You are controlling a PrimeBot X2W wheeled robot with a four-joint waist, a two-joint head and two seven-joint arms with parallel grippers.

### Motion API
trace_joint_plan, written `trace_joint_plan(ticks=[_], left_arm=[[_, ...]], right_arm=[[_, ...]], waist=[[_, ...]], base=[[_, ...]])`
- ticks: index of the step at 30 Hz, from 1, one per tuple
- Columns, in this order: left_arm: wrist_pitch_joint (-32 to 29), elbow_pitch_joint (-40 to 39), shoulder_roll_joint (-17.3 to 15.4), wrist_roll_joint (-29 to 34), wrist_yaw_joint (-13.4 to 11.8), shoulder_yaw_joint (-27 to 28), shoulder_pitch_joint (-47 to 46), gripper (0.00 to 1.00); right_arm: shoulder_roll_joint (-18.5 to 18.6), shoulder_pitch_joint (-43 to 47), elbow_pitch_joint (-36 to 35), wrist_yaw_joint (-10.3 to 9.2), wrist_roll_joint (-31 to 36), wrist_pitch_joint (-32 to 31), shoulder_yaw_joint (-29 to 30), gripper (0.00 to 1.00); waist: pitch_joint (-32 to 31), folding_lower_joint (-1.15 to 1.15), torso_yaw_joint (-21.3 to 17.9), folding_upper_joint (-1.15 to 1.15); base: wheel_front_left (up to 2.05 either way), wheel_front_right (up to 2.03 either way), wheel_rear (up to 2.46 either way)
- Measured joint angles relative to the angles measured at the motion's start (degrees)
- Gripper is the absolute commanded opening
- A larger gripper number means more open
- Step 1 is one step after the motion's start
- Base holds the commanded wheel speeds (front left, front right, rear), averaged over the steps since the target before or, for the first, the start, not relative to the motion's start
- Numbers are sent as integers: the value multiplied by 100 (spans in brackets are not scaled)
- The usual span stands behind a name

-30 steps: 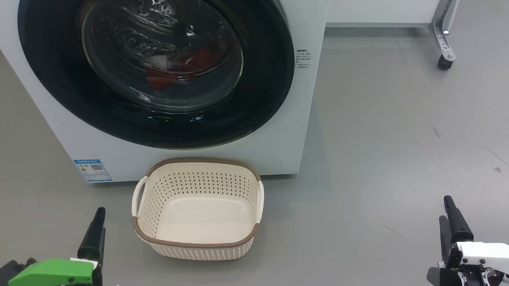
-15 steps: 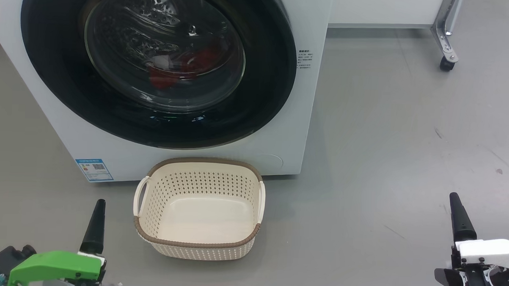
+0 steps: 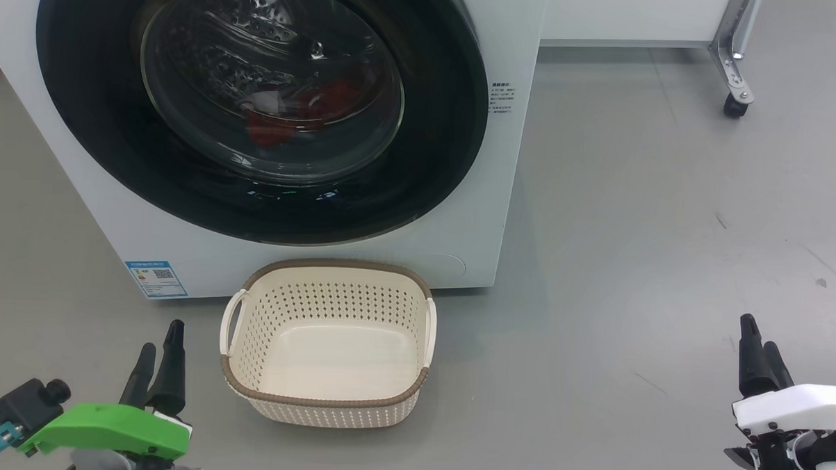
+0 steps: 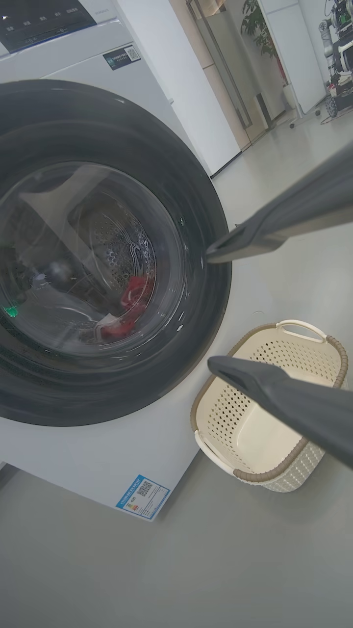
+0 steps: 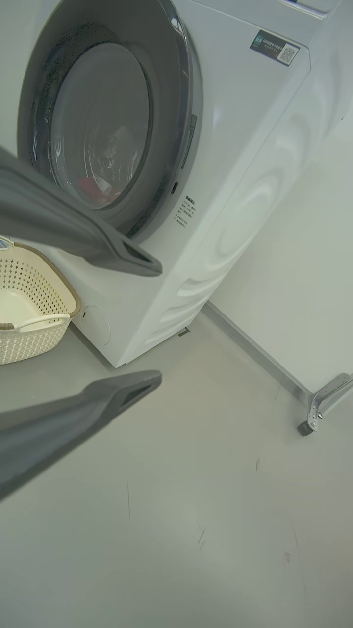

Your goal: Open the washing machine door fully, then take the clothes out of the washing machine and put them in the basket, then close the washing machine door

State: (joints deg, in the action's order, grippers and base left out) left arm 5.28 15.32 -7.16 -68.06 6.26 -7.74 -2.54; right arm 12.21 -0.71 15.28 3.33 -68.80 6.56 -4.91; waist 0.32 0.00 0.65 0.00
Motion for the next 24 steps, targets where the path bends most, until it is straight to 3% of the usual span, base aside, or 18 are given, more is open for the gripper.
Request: trace_joint_plan(ticks=[8, 24], left_arm=[[165, -8, -103, 996, -177, -214, -65, 100], [447, -176, -102, 2438, -449, -365, -107, 100]], right_arm=[[131, -22, -3, -308, 988, 137, -282, 100], [180, -41, -38, -621, 2398, 386, -584, 100]], waist=[[-1, 0, 2, 0], [1, 0, 4, 0]], base=[[0, 0, 0], [0, 0, 0]])
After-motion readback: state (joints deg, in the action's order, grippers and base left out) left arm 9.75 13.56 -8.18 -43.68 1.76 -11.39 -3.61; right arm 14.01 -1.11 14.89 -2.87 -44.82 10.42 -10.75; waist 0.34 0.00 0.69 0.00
